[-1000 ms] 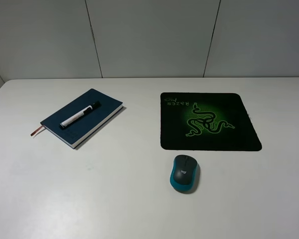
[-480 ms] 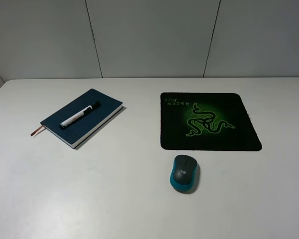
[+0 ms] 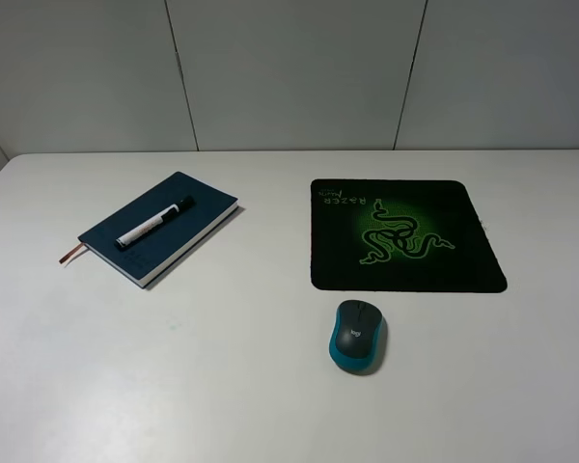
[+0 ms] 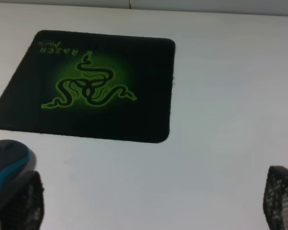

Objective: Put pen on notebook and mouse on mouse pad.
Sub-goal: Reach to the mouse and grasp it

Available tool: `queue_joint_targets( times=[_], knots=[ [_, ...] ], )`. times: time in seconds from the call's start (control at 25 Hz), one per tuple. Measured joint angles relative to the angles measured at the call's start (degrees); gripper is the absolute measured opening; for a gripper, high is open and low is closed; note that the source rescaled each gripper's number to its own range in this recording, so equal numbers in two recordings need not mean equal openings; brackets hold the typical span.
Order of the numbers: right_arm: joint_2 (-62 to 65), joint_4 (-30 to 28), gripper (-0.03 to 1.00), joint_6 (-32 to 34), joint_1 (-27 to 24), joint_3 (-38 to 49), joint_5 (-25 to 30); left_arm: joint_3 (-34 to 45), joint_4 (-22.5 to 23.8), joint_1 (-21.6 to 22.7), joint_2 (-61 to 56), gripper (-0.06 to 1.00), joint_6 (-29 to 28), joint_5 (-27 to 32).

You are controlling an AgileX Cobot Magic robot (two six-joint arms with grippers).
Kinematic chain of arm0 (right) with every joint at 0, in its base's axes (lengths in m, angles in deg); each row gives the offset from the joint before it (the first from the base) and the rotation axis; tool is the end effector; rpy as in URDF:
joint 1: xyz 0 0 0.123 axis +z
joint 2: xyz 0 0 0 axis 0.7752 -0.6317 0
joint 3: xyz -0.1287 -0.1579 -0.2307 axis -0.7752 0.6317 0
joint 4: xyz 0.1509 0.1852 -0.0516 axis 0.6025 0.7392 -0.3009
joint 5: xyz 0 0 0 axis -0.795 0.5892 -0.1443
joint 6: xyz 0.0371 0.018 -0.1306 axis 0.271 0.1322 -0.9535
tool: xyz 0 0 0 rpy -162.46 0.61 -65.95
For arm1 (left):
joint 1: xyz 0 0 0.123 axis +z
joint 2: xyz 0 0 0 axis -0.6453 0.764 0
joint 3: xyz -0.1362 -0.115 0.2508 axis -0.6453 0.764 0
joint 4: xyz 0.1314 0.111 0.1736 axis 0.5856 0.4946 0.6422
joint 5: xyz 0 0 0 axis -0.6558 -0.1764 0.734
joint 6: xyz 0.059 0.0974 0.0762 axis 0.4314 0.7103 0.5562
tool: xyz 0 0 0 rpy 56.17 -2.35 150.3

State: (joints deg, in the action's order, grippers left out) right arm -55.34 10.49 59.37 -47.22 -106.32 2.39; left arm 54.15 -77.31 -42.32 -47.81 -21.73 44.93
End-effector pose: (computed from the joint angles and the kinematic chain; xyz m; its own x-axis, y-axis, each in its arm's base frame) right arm 0.0080 0.0042 0.2530 -0.4341 -0.0112 -0.9008 -0.0799 0.9965 0.0261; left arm 0.0058 -0.0086 0.2501 -0.4430 0.1398 -0.8855 0.1481 0.9856 0.0815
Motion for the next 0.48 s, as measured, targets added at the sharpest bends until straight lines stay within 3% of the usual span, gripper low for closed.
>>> queue_joint_targets(
  times=[0.2,0.48],
  knots=[
    [-2.6,0.0,1.00,0.0,0.0,-2.9,0.0,0.0,0.0,0.0,0.0,1.00,0.0,0.0],
    [-19.6,0.9,1.00,0.0,0.0,-11.6,0.5,0.0,0.0,0.0,0.0,1.00,0.0,0.0]
  ],
)
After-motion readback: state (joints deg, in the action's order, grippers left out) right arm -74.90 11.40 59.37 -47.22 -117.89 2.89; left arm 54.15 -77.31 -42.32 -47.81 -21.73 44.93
